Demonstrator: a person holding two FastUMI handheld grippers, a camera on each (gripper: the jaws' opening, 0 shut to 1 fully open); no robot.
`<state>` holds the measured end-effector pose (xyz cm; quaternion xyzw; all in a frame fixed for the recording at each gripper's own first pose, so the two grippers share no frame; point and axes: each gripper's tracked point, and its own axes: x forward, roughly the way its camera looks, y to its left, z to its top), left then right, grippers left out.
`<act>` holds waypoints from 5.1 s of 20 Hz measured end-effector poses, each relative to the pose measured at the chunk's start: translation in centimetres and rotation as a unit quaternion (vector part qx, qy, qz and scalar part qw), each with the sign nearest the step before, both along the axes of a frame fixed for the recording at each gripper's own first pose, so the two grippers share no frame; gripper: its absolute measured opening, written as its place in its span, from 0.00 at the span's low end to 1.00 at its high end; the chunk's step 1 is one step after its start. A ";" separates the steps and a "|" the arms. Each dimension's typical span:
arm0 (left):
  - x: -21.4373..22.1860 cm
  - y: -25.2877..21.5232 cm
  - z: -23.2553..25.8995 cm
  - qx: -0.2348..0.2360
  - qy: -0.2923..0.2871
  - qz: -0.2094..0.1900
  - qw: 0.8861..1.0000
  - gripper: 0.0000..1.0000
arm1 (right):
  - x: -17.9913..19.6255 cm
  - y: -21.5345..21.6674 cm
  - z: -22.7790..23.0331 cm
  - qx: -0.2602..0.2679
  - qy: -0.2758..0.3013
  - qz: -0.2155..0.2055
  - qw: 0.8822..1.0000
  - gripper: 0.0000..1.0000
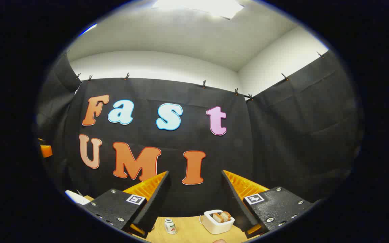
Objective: Close the left gripper, press the button to open the rice cooker; take a wooden spoon from the chopstick holder with the right hand, scoop a spoonful of rice and pour it into the rice cooker, then put the wooden spoon back into the chopstick holder.
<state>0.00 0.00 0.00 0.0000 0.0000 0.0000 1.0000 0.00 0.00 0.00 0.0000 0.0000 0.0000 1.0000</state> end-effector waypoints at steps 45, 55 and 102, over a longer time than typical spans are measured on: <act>0.6 11.0 -13.2 -0.038 0.224 0.158 0.961 0.05 | 0.7 -2.9 -6.4 -0.017 0.088 0.039 0.995 0.95; 1.3 11.2 -25.7 -0.162 0.441 0.127 0.873 0.05 | -2.3 -4.2 -8.1 -0.035 0.122 0.004 0.992 0.95; 2.0 6.7 -7.5 0.015 0.064 0.161 0.985 0.05 | -6.5 -7.8 -32.7 0.021 0.369 0.033 0.928 0.94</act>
